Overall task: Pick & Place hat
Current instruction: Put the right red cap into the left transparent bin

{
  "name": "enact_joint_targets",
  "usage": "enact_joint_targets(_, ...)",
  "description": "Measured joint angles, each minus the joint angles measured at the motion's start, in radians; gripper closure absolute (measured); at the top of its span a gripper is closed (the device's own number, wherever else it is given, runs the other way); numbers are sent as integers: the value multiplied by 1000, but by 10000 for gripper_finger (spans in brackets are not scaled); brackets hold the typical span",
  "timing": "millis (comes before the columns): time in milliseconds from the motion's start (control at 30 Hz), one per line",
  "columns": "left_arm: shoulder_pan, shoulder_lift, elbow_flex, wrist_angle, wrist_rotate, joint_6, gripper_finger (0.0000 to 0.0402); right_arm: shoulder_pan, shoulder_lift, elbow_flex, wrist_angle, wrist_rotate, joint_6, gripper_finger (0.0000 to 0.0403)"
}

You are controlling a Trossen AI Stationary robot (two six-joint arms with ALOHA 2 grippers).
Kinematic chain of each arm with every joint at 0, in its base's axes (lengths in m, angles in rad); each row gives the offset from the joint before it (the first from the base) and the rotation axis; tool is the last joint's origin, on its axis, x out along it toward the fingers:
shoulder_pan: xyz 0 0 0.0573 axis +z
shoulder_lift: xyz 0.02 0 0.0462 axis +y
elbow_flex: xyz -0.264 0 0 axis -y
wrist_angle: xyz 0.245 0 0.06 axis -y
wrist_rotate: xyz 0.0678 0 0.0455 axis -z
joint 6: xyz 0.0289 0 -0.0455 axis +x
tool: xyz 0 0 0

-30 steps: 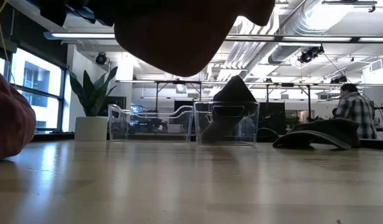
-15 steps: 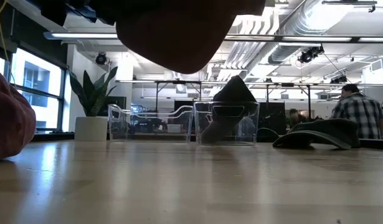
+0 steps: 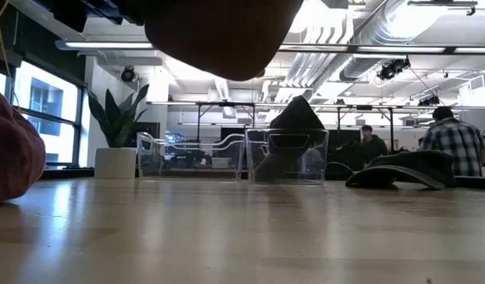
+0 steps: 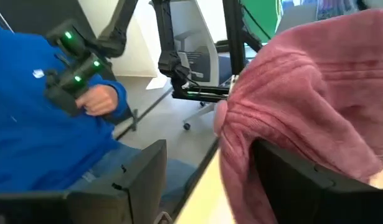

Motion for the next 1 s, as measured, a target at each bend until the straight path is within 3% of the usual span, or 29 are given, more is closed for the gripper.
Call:
enact_joint_targets(333,0,0,0,0,1,4,399,4,-99,0,-104,129,-137,117)
enact_joint_targets(500,0,0,0,1,1,4,399,26,-113,2,-300,335,-224,103)
enact_joint_targets(633,0,0,0,1,1,4,399,45,-68,0,-348,319,-279,106)
enact_joint_targets(833,-1,0,0,6,9,4,399,89,-43,0,-234,218,-245,117)
enact_joint_targets(1000,0,0,1,35,22,4,399,103,-84,0,-126,295,-220,121)
